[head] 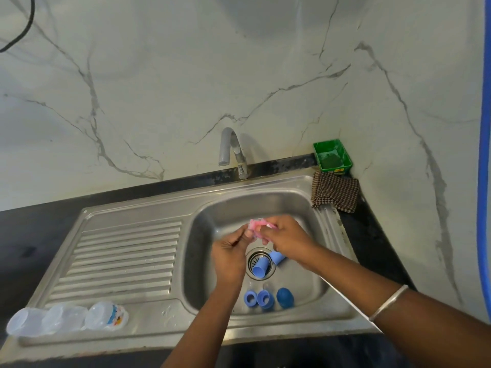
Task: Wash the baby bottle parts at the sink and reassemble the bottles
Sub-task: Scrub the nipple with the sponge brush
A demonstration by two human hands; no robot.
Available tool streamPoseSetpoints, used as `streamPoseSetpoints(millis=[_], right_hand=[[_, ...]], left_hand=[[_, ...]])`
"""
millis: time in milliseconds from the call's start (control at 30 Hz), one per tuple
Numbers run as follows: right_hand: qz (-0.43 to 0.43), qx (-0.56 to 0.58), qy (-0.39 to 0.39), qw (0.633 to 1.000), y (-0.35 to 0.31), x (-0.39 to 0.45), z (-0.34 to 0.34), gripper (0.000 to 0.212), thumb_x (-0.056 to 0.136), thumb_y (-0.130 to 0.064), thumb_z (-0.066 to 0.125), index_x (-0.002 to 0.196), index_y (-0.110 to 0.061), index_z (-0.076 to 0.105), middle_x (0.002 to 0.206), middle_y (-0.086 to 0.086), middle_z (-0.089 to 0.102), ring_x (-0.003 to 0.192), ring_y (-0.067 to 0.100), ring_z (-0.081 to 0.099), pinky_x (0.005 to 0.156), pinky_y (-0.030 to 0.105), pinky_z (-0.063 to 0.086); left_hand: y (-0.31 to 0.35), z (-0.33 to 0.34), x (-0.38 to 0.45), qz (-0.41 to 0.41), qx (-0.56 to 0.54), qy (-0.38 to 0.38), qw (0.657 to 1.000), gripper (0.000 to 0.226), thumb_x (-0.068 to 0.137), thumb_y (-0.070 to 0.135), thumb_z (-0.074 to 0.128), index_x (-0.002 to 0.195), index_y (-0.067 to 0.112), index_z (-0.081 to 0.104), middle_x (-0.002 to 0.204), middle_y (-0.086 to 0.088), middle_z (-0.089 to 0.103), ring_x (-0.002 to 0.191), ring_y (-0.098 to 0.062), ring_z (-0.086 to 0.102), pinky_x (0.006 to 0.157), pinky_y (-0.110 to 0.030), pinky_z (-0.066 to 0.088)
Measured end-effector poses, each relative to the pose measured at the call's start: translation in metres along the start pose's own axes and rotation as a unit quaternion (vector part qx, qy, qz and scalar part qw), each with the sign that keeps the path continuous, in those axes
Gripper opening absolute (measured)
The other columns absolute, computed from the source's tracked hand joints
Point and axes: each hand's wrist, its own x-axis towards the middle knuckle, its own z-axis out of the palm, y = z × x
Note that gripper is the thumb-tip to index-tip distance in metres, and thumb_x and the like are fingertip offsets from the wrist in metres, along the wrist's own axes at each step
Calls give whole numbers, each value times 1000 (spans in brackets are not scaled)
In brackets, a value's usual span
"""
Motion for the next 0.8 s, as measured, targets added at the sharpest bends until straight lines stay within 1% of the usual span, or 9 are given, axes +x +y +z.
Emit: streamPoseSetpoints(millis=[67,167,233,367,467,567,633,700,800], right_hand=[[98,61,-6,993,-11,3,-2,17,90,-32,68,95,-18,77,60,-5,61,44,5,44,36,16,29],[230,124,-38,964,-17,7,-4,17,93,-29,62,94,-16,72,61,-5,60,40,4,37,36,13,20],[252,151,-62,954,-16,7,-5,14,95,-28,60,93,-20,71,62,-6,59,41,3,37,36,13,19],[51,-14,-56,997,-8,9,-5,14,92,-31,68,99,-24,78,67,-10,66,55,3,54,48,18,40],[-117,-53,-81,988,-8,5,-11,15,88,-38,72,102,-38,77,86,-19,75,80,-7,67,70,14,51],[-210,-198,-102,952,-10,8,-27,24,88,-38,72,112,-41,73,99,-3,73,91,15,68,79,41,55],[-236,-277,-115,924,-10,13,-33,28,90,-28,71,119,-31,72,101,-1,71,90,20,67,76,47,54],[-220,-257,-91,937,-10,13,-30,29,90,-34,71,119,-33,72,103,-5,73,93,15,68,78,44,55],[-152,-183,-42,970,-2,11,-21,24,88,-42,70,110,-51,68,99,-34,70,94,-9,65,80,28,54]], left_hand=[[-1,2,-2,35,42,30,998,20,85,12,75,104,11,78,94,5,78,94,-8,73,83,-15,52],[-5,2,-4,58,71,54,994,25,82,5,78,104,18,78,95,6,78,92,-6,72,86,-17,54],[-6,1,-5,63,80,54,993,27,82,6,78,103,22,77,93,8,77,90,-4,72,82,-14,53],[-4,-7,4,-46,-13,10,999,26,84,13,75,110,10,76,98,-3,78,96,-12,73,83,-20,55],[8,-14,18,-215,-192,-33,957,27,87,0,64,113,0,70,94,-10,77,87,-16,74,72,-23,59],[18,-23,25,-336,-254,-61,905,22,89,-7,55,96,4,73,83,-9,77,70,-15,75,57,-22,59],[20,-26,27,-383,-264,-78,882,20,83,-6,57,88,2,75,80,-14,76,66,-18,75,54,-26,60],[19,-28,29,-395,-257,-81,878,16,86,-3,56,92,-1,70,78,-16,75,65,-19,75,54,-27,60],[13,-29,30,-378,-171,-99,905,22,93,-11,49,93,1,67,76,-10,76,66,-15,75,58,-25,60]])
